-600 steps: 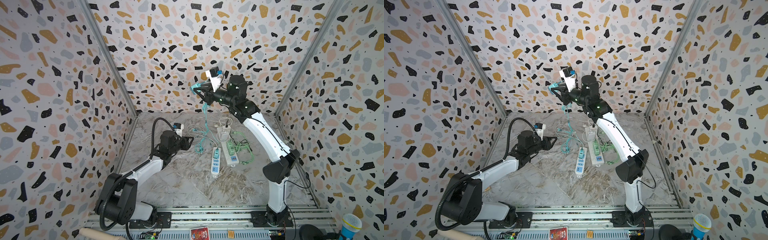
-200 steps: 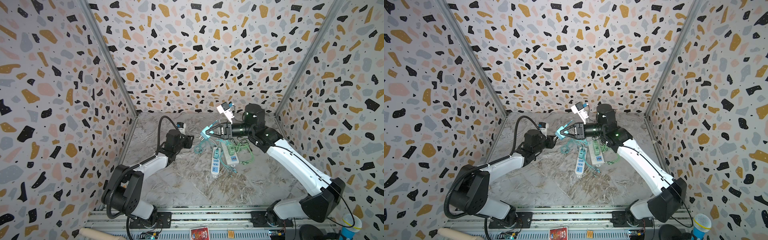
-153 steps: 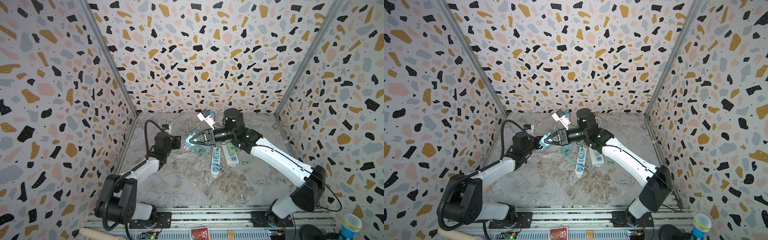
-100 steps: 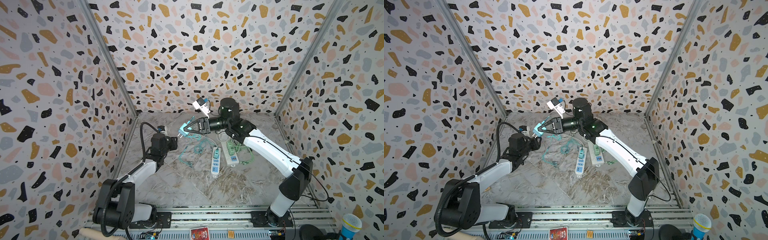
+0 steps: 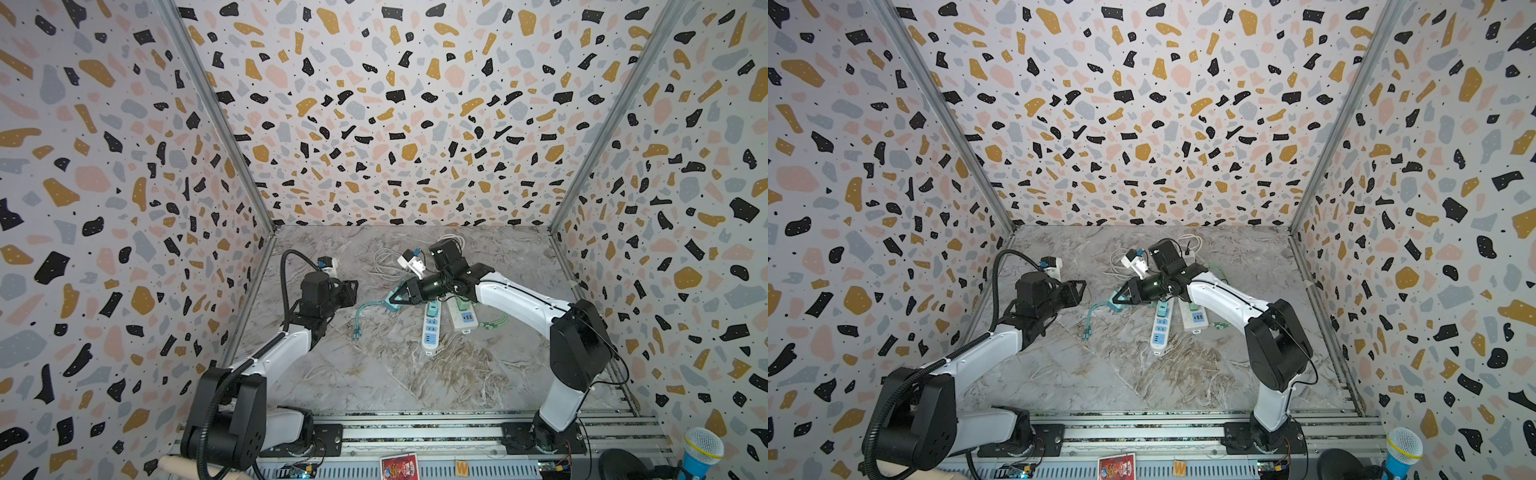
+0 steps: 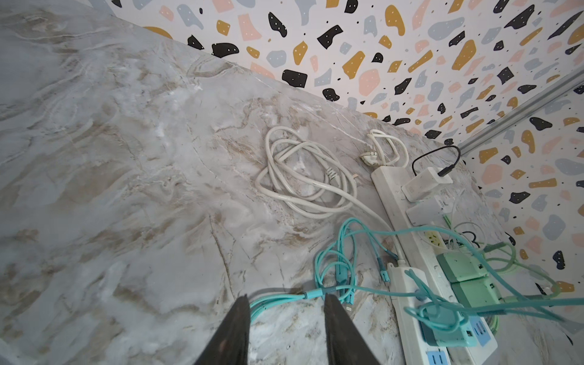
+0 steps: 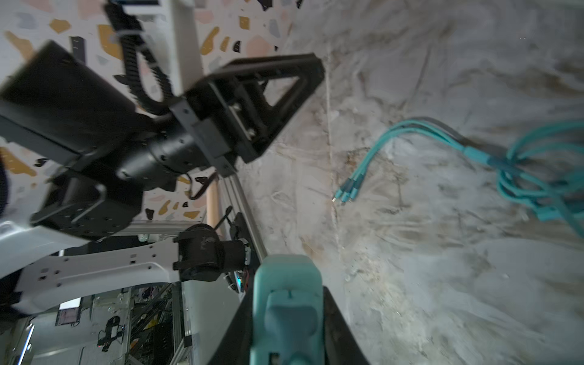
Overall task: Insert plugs into power strip
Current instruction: Rotate the socket at the center of the table.
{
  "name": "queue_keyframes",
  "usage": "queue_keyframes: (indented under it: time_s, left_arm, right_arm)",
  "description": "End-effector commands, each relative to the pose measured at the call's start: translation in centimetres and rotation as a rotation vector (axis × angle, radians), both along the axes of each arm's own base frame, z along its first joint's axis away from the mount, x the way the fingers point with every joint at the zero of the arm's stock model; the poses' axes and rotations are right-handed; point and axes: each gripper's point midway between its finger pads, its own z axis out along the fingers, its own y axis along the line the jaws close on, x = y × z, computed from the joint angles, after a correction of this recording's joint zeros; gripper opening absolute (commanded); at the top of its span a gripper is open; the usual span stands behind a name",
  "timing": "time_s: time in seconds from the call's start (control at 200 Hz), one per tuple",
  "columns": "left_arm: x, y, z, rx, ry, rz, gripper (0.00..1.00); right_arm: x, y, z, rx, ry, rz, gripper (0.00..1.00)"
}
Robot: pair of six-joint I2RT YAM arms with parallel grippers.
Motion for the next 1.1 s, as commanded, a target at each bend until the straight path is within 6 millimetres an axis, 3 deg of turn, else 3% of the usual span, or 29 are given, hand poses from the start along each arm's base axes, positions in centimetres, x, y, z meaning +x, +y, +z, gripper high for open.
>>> queue_keyframes:
  time_s: [0.0,0.155,0.375,0.541,0.841,0.941,1.096]
  left_arm:
    - [-0.6,-1.1,0.9,-0.022,-0.038,-0.047,0.39]
    - [-1.3,-2.5,0.4,-0.024,-0.032,-0.087,0.39]
    - [-2.1,-4.0,-0.5,-0.04,-0.023,-0.126,0.39]
    - [-2.7,-5.1,-0.8,-0.04,-0.024,-0.16,0.38]
    - [-3.5,-5.9,-0.9,-0.05,-0.019,-0.168,0.37]
    - [-4.0,-7.5,-1.1,-0.053,-0.014,-0.222,0.35]
    - [-5.9,-12.2,-1.8,-0.05,-0.015,-0.401,0.3]
  right_arm:
    - [-0.2,-1.9,2.8,-0.058,-0.183,-0.071,0.01]
    - [-0.8,-4.2,-0.9,-0.188,-0.171,-0.147,0.0]
    - [-1.2,-7.0,-3.7,-0.305,-0.189,-0.244,0.0]
    - [-1.8,-7.3,-4.9,-0.329,-0.243,-0.189,0.0]
    - [-0.4,-9.3,-6.1,-0.441,-0.262,-0.249,0.0]
    - [-0.6,-9.8,-6.6,-0.475,-0.237,-0.315,0.0]
    - [-1.0,-9.7,-7.0,-0.477,-0.226,-0.376,0.0]
